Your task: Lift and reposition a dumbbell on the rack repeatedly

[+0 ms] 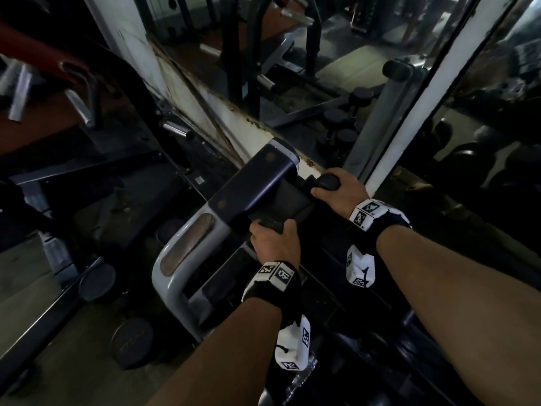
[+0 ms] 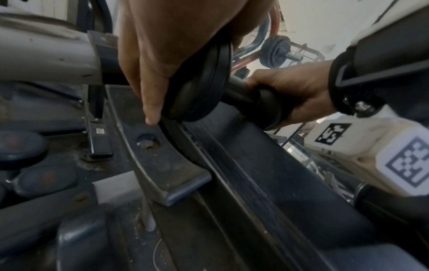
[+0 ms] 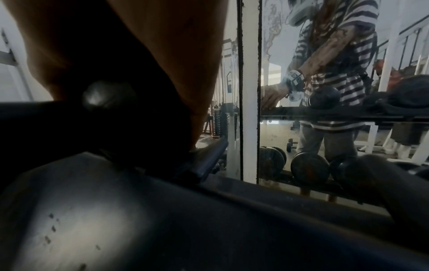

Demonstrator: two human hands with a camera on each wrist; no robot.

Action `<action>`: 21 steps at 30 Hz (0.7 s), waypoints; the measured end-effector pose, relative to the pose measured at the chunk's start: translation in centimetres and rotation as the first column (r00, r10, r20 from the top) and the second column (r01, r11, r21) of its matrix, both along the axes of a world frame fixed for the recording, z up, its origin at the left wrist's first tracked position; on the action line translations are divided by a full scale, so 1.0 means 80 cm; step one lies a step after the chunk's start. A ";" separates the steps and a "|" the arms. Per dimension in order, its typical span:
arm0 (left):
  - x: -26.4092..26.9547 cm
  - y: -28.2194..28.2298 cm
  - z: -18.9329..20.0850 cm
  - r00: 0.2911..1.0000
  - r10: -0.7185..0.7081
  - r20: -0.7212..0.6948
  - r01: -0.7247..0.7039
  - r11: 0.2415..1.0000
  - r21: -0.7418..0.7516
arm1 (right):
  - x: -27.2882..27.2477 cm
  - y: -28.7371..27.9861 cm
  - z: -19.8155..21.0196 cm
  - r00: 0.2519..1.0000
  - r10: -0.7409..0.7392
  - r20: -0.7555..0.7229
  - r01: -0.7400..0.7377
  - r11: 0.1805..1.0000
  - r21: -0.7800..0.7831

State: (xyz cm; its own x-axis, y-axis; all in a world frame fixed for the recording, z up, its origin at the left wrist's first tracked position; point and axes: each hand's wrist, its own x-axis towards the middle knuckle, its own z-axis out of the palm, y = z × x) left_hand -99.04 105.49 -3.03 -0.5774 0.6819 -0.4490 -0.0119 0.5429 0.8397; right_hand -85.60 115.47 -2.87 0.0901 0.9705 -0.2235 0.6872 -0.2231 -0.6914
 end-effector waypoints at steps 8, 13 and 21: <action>-0.017 -0.025 0.017 0.985 -0.165 -0.047 0.161 0.984 -0.077 | -0.001 -0.042 0.027 0.996 -0.077 0.033 0.079 0.995 -0.064; -0.034 -0.076 0.020 0.982 -0.168 -0.091 0.164 0.985 -0.043 | -0.001 -0.092 0.048 0.980 -0.196 -0.014 0.196 0.980 -0.041; -0.097 -0.180 0.006 0.910 -0.327 -0.255 0.286 0.940 -0.186 | -0.043 -0.210 0.041 0.986 -0.124 -0.107 0.117 0.991 -0.070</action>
